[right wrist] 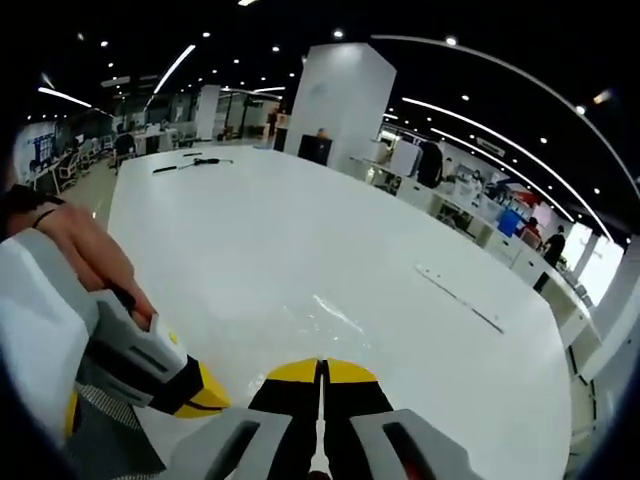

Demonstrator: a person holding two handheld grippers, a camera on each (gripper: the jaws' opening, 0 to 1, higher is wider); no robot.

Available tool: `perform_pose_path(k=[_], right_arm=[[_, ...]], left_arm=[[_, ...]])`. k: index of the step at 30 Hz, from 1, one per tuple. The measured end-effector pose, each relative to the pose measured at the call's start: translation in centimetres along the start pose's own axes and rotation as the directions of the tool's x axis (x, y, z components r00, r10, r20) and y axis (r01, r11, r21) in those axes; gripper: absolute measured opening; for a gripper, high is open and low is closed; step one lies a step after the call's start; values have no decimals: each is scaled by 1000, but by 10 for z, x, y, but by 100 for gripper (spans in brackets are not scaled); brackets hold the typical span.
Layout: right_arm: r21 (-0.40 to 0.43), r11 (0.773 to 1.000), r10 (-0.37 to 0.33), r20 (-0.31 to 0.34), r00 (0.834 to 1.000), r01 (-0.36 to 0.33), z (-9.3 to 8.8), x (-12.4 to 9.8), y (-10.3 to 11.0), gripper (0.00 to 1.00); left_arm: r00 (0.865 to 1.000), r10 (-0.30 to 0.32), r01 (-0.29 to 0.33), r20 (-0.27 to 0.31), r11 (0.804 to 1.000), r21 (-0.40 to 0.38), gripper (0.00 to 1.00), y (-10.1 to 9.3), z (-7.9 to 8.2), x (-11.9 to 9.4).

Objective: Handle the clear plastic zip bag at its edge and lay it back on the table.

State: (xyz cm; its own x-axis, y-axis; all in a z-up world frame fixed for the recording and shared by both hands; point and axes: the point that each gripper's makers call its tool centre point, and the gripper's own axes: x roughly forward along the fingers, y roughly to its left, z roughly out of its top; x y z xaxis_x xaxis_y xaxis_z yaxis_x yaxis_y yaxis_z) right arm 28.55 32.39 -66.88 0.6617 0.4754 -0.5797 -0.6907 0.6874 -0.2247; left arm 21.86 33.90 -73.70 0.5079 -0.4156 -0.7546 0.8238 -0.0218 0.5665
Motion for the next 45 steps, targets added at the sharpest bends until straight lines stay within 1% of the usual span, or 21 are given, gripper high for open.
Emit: perform_pose_path(k=[6,12,17,21,28,30,31,37,42,45], right_arm=[[-5,1000,-3,7,1000,3,3,-1,-3,0],[-19,1000,6,14,1000,-6,5,1,-1,0],[-40,999,18,19,1000,-17,8,0,1,0],[-41,999,21,22,1000,-20,9,3,0,0],[-48,998,46,6,999,-45,4,9,4,0],[-47,996,71,-5,997,-72,1,12,7,0],[-63,996,67,-9,998,-67,0,14,7,0],[-74,993,94,-37,995,-97,-6,20,9,0],[-88,989,111,-44,993,-115,-7,25,12,0],[-85,988,123,-52,991,-127,-11,28,13,0]], left_arm=[[1000,2,-2,-6,1000,-5,0,5,-1,1],[1000,-1,1,-13,1000,-15,0,4,-3,2],[1000,-1,-1,-29,999,-52,0,8,-10,6],[1000,0,-3,-31,997,-75,0,10,-12,7],[999,-10,5,-45,994,-107,0,10,-16,12],[999,-14,9,-46,992,-123,0,10,-17,12],[999,-13,7,-43,991,-132,0,12,-18,13],[999,-12,5,-49,990,-141,0,14,-20,15],[998,-12,4,-54,989,-147,0,15,-22,16],[998,-13,5,-56,989,-149,0,16,-23,18]])
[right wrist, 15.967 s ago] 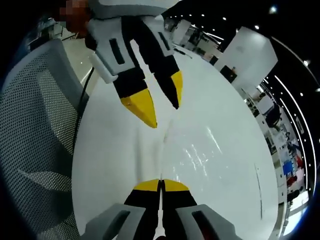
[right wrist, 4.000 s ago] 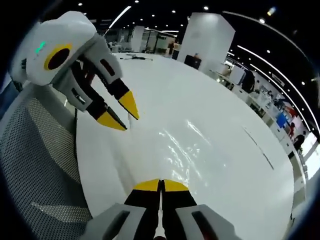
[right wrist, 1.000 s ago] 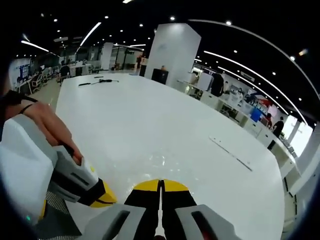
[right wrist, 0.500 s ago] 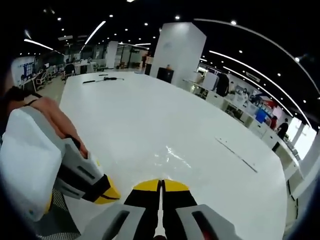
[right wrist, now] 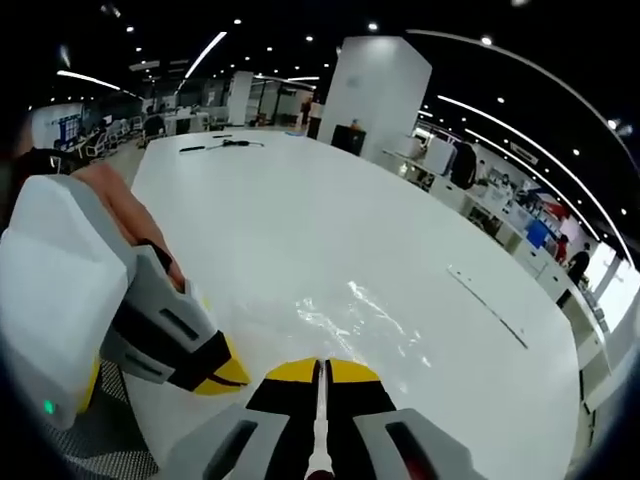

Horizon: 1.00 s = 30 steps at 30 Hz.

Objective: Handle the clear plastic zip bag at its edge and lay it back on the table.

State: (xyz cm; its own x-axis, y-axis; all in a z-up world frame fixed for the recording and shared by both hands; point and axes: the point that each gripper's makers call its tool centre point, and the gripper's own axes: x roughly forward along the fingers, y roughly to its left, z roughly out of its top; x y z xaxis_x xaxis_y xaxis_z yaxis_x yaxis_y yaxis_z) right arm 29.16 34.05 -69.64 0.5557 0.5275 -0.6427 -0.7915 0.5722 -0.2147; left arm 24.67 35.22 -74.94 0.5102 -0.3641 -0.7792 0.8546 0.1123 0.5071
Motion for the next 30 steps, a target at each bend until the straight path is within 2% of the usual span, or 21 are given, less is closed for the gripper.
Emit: perform_pose_path(k=[9,14,23,30], right_arm=[[26,999,43,-37,998,-42,-19,6,10,4],[39,998,52,-53,997,-50,-26,0,13,7],[94,996,17,-51,999,-12,-36,-11,7,9],[126,992,8,-74,997,2,-51,-18,7,11]], left_arm=[[1000,-12,12,-11,1000,-1,0,0,-4,5],[1000,-18,18,-13,1000,-6,0,-1,-4,8],[999,-33,32,-25,999,-17,0,-4,-6,16],[999,-40,39,-31,999,-30,0,-6,-6,21]])
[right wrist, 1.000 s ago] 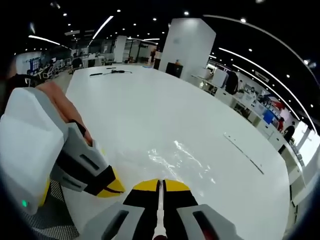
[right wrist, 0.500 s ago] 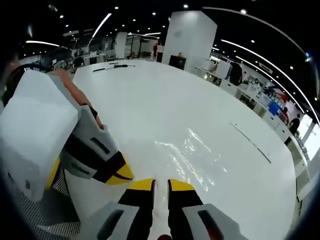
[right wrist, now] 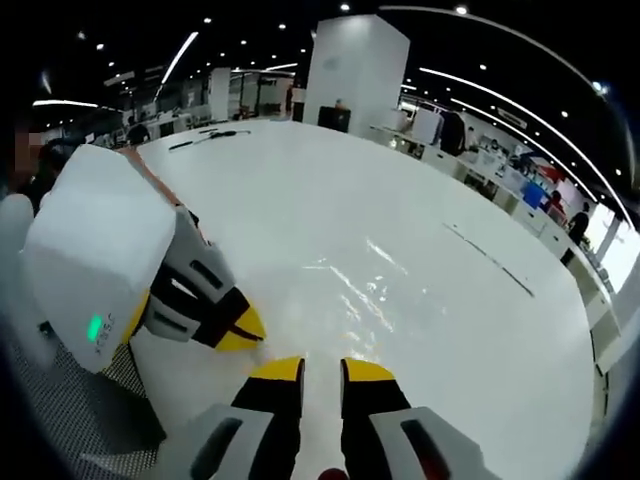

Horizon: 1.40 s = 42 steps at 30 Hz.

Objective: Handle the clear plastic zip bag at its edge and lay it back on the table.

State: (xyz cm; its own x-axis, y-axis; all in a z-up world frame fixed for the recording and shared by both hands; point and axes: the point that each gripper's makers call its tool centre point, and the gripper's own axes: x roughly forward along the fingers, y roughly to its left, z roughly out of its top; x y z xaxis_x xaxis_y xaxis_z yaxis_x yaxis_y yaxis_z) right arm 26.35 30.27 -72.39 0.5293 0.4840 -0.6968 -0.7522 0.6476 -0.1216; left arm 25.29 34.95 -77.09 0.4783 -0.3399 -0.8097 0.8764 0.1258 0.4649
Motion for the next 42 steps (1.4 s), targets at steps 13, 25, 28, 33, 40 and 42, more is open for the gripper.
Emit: perform_pose_path(k=[13,25,28,33,40,42], right_arm=[[49,999,-8,-14,1000,9,-8,2,-4,14],[82,997,-3,3,1000,3,-11,-1,-2,24],[101,995,-7,10,1000,6,-13,-2,-3,25],[119,993,-2,16,1000,0,-17,-8,0,31],[149,989,-19,31,999,14,-18,-14,-3,35],[171,985,-28,40,999,21,-18,-18,-5,36]], left_arm=[[1000,0,1,6,997,-74,1,5,3,-2],[997,20,2,76,958,-287,20,5,6,-17],[994,26,8,102,949,-316,23,5,6,-24],[990,46,6,135,931,-364,29,7,6,-29],[980,88,2,178,893,-449,36,11,3,-44],[979,96,-4,178,888,-460,37,12,-1,-46]])
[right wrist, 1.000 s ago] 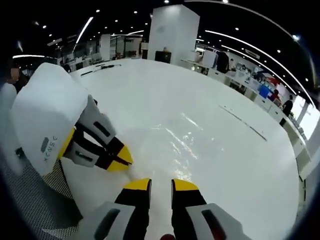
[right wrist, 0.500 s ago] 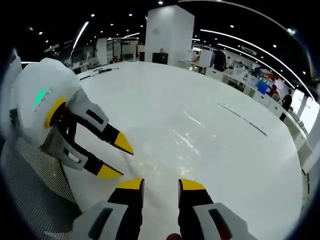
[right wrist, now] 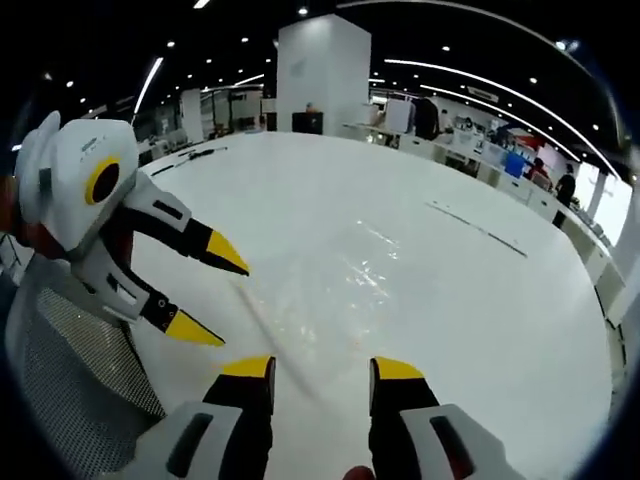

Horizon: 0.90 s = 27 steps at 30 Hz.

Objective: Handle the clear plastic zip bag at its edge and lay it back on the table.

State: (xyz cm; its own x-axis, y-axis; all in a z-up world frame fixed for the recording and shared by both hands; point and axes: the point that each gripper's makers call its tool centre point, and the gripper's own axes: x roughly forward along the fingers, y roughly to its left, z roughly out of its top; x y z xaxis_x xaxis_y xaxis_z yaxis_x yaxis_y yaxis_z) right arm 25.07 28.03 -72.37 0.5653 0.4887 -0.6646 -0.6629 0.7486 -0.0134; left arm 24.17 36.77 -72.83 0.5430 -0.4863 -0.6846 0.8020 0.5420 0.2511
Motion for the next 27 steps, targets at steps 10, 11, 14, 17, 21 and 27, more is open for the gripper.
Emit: perform_pose_path(k=[10,11,14,17,21,27], right_arm=[[87,996,-15,57,998,10,-1,-15,-7,42],[97,995,-19,61,998,13,-2,-17,-8,42],[149,988,-40,83,996,27,-4,-21,-14,44],[159,987,-46,83,996,32,-8,-25,-16,46],[190,981,-61,107,992,40,-5,-30,-18,50],[214,976,-73,115,991,47,-10,-30,-21,53]], left_arm=[[995,47,-27,93,980,-199,48,18,-8,-19],[994,57,-35,98,976,-213,49,19,-8,-23],[991,77,-47,105,965,-258,52,30,-14,-28],[989,95,-59,109,954,-293,56,30,-18,-36],[984,132,-83,117,931,-356,60,39,-24,-46],[980,162,-102,114,907,-409,65,51,-33,-56]])
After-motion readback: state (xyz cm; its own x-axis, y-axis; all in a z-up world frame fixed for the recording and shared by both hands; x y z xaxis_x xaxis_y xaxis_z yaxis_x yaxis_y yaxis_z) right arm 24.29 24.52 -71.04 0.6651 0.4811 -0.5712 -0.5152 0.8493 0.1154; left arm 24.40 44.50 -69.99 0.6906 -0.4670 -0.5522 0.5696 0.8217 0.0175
